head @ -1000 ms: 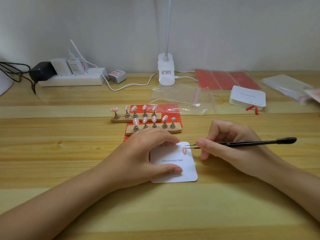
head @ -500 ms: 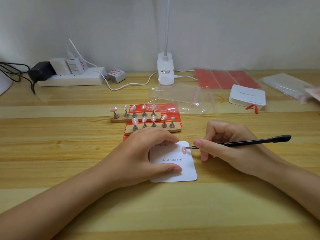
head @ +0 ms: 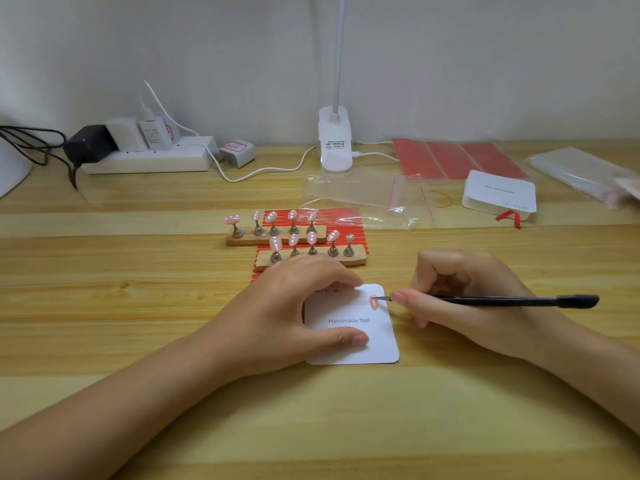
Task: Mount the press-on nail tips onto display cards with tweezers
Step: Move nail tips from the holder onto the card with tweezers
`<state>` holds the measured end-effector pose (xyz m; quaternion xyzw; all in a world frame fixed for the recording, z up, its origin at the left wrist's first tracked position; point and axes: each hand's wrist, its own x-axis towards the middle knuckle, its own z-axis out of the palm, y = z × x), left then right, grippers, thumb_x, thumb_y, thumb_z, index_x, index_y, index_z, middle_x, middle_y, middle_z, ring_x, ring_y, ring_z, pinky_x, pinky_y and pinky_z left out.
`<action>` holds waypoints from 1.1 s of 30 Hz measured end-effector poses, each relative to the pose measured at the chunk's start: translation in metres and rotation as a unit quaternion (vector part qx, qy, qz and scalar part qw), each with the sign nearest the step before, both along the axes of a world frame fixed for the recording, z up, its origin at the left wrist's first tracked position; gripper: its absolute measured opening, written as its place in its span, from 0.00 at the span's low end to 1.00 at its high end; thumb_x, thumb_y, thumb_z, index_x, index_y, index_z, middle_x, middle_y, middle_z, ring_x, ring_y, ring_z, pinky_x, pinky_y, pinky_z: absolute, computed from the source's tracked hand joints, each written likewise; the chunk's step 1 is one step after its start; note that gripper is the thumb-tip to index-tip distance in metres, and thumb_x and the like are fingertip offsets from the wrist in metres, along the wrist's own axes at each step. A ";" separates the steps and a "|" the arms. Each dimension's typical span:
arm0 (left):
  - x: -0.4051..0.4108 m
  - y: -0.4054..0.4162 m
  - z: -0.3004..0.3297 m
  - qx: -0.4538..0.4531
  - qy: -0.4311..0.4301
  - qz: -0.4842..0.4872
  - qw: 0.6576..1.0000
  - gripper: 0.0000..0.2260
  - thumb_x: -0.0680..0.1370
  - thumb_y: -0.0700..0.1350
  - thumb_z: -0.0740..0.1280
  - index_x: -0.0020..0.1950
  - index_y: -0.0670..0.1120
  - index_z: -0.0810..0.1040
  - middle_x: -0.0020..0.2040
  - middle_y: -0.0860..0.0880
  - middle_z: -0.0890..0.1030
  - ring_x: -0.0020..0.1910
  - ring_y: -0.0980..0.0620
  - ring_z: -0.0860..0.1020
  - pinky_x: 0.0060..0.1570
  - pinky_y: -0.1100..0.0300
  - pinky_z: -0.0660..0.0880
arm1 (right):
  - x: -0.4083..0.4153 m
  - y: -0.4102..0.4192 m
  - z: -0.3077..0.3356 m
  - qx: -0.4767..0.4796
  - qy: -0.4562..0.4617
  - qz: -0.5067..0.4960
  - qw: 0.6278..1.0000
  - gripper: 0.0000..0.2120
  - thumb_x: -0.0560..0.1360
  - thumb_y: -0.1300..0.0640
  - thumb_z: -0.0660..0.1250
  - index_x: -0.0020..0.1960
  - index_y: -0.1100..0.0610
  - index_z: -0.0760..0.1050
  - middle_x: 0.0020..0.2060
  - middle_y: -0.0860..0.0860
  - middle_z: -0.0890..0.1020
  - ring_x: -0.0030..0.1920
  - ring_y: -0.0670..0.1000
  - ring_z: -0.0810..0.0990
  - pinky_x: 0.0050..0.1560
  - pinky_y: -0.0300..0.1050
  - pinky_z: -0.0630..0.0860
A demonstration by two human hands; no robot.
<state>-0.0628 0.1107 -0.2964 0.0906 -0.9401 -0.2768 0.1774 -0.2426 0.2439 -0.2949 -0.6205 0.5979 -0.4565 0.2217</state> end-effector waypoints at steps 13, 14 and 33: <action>0.004 0.002 0.016 -0.137 -0.005 -0.001 0.991 0.18 0.73 0.57 0.61 0.58 0.50 0.75 0.52 0.58 0.75 0.51 0.63 0.71 0.48 0.64 0.69 | 0.002 0.003 0.000 -0.013 0.075 0.001 0.997 0.15 0.71 0.55 0.67 0.31 0.62 0.67 0.28 0.55 0.71 0.27 0.45 0.64 0.29 0.32 0.61; 0.002 -0.002 0.020 -0.134 0.025 0.003 0.991 0.16 0.73 0.55 0.62 0.56 0.48 0.76 0.51 0.59 0.74 0.49 0.63 0.71 0.47 0.63 0.71 | 0.002 0.003 0.000 -0.014 0.075 -0.001 0.997 0.15 0.71 0.55 0.67 0.31 0.61 0.67 0.28 0.55 0.72 0.27 0.45 0.64 0.29 0.32 0.61; -0.028 -0.025 0.023 -0.059 0.026 0.134 0.989 0.18 0.71 0.44 0.73 0.60 0.53 0.76 0.38 0.62 0.76 0.41 0.58 0.75 0.47 0.62 0.67 | 0.005 0.004 0.005 -0.071 -0.082 -0.107 0.988 0.16 0.66 0.48 0.68 0.33 0.61 0.69 0.28 0.53 0.81 0.27 0.42 0.75 0.30 0.31 0.69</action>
